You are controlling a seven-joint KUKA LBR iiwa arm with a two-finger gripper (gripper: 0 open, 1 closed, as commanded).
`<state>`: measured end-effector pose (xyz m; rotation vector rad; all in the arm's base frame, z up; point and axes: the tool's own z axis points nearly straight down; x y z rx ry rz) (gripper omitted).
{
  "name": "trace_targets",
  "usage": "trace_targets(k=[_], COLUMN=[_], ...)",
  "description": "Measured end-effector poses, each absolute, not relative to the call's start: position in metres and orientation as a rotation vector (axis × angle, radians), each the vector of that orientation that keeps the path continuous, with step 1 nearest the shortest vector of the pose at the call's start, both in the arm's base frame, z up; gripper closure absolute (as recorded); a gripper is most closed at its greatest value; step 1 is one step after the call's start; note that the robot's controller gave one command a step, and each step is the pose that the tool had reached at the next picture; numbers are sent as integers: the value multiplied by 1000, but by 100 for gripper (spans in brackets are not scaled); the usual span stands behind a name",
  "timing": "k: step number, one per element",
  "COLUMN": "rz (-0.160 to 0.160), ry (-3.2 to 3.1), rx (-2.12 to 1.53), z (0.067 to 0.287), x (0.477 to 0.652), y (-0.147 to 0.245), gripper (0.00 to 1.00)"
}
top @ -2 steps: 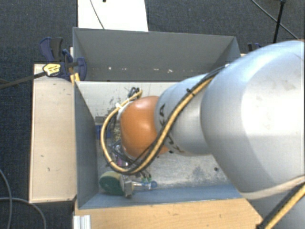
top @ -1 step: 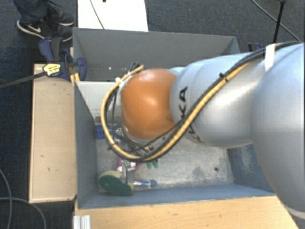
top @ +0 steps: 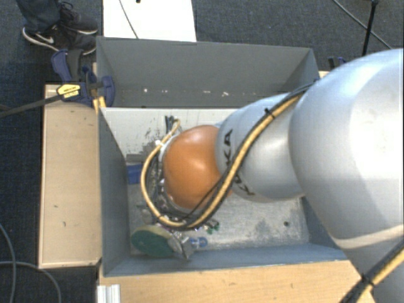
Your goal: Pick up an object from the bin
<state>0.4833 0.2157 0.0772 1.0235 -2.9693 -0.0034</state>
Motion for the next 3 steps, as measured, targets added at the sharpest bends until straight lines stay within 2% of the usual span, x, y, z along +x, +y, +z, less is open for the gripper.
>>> trace_targets(k=[1, 2, 3], rz=[0, 4, -1], ry=[-2950, -3008, -3009], rx=[1077, 906, 928], z=[72, 72, 73], x=[481, 483, 481], y=[217, 235, 233], gripper=[0, 0, 0])
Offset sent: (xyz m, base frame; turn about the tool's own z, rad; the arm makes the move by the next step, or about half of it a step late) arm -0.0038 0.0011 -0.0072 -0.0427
